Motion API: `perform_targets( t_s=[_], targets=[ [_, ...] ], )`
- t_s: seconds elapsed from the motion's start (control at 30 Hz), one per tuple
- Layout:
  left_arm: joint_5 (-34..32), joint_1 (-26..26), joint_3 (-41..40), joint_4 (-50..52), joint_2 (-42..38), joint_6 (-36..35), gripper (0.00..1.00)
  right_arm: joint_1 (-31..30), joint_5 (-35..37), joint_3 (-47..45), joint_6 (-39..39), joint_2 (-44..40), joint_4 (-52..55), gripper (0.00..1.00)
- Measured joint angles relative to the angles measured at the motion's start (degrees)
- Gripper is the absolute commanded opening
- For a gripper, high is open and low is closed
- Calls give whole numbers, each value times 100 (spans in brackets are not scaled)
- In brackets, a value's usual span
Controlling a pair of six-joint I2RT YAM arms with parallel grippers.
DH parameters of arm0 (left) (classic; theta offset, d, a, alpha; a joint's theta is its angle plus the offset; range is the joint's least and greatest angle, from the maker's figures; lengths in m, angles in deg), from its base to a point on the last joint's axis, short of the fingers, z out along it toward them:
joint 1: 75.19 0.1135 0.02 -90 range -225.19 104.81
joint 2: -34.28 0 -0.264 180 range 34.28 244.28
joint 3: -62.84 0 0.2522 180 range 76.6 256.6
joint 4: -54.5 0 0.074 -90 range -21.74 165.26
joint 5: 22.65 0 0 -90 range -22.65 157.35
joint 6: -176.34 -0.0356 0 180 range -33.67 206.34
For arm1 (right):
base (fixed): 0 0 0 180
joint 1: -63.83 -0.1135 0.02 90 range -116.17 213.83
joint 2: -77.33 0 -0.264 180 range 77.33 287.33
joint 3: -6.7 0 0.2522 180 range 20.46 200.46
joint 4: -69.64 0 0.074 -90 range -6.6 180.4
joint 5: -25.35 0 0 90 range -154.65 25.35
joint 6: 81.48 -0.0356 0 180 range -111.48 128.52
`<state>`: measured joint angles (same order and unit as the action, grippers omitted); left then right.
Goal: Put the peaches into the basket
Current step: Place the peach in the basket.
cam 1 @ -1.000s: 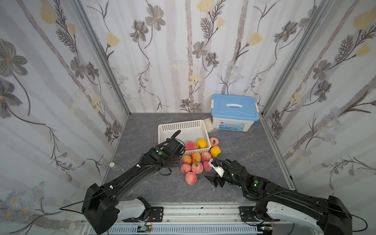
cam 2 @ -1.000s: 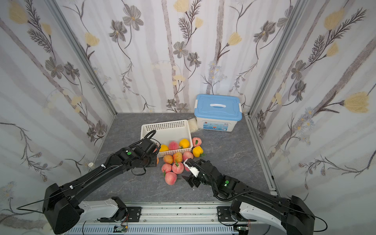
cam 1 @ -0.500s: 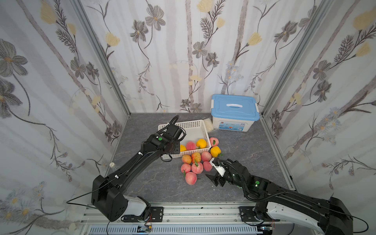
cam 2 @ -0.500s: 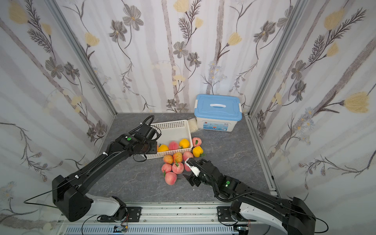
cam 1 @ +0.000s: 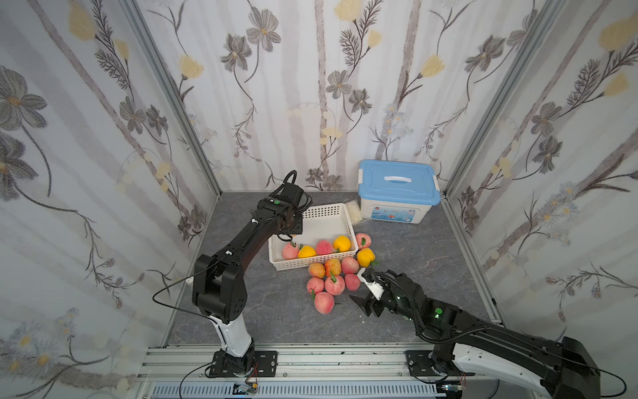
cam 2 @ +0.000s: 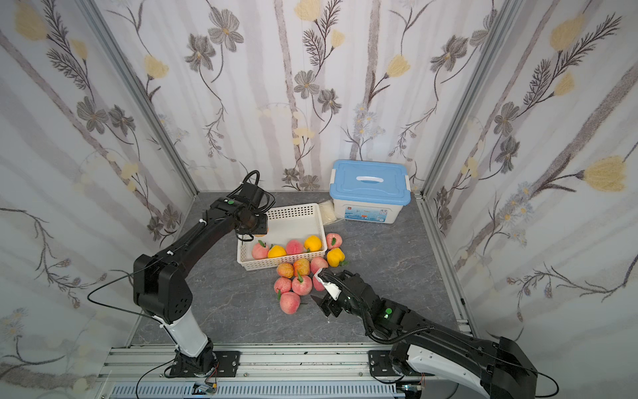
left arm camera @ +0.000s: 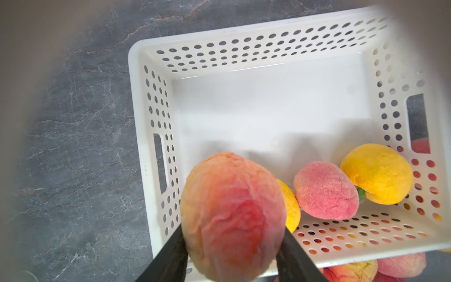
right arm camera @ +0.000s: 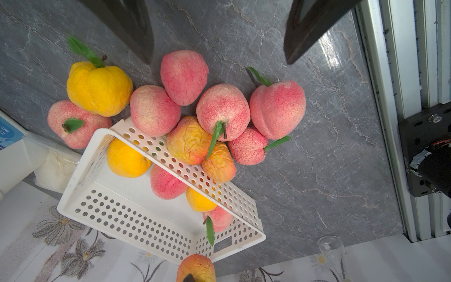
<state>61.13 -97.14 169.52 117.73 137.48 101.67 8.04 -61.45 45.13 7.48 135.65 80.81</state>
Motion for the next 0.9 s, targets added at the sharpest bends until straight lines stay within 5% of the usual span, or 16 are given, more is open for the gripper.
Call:
perform_targets(
  t_s=[0.4,0.9],
  targets=[
    [11,254,527,-260,1178,-48,54,-2,0,0,0,11,0,84],
    [-153,282,142,-516,1493,13,54,0,0,0,0,44,-4,84]
  ],
)
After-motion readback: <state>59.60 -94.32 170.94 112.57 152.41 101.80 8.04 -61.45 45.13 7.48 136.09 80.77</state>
